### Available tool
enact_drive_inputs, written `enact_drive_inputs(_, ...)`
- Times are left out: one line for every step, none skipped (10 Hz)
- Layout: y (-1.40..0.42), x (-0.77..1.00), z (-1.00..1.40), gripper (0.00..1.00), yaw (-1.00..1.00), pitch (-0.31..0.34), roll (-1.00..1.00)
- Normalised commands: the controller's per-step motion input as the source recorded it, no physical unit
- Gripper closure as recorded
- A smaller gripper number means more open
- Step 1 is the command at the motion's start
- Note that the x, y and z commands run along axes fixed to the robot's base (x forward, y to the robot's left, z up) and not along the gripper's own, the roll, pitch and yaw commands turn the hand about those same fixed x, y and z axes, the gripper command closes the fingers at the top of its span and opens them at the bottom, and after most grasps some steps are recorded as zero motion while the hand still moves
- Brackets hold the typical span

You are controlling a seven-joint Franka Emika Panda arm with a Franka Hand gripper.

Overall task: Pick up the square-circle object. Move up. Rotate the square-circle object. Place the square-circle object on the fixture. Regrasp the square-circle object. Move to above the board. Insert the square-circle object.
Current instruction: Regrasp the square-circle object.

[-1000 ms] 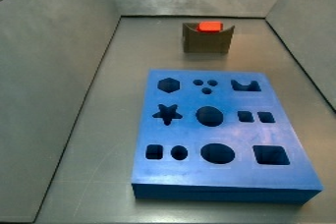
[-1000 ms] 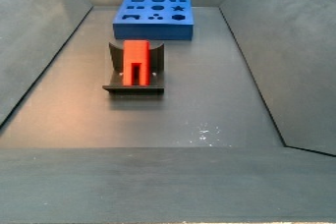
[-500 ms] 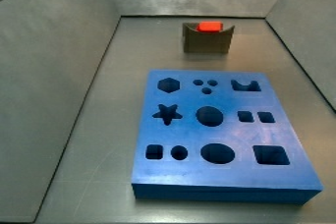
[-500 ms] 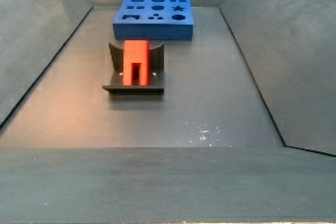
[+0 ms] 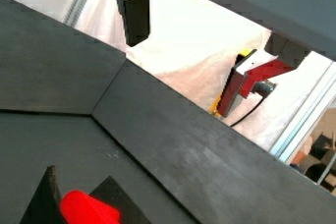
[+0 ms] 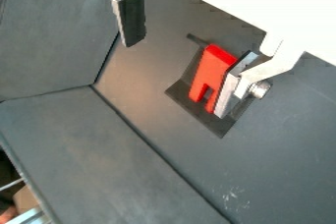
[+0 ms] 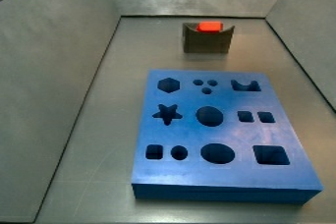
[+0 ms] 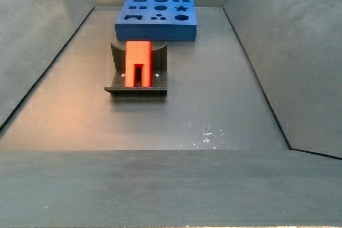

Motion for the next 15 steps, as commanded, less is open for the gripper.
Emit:
enact_drive_inputs(-0.03,0.09,-0.01,0.0,0.2,0.07,0.22)
enact_drive_inputs(0.07,0.03,-1.0,0.0,0.25,0.035,0.02)
enact_drive_inputs(0.07,0.04,-1.0,0.0,0.24,0.014,0.01)
enact_drive_inputs(0.07,0.06,-1.0,0.0,0.2,-0.044,0.01)
enact_drive_inputs(0.06,0.06,-1.0,0.0,0.17,-0.088,0.03)
enact_drive_inputs(0.06,0.06,-1.0,0.0,0.14,-0.111,0.04)
enact_drive_inputs(0.05,0.08,-1.0,0.0,0.08,-0.146,0.06)
enact_drive_inputs(0.05,0.08,-1.0,0.0,0.05,-0.149,0.07)
enact_drive_inputs(0.04,0.09,-1.0,0.0,-0.01,-0.133,0.08)
enact_drive_inputs(0.04,0.1,-1.0,0.0,-0.03,-0.125,0.08)
enact_drive_inputs(0.03,0.1,-1.0,0.0,-0.06,-0.093,0.08)
enact_drive_inputs(0.02,0.1,-0.9,0.0,-0.06,-0.069,0.07)
enact_drive_inputs(0.01,0.08,-0.64,0.0,-0.06,-0.018,0.07)
enact_drive_inputs(0.01,0.08,-0.55,0.0,-0.06,-0.001,0.07)
enact_drive_inputs(0.0,0.08,-0.36,0.0,-0.04,0.022,0.07)
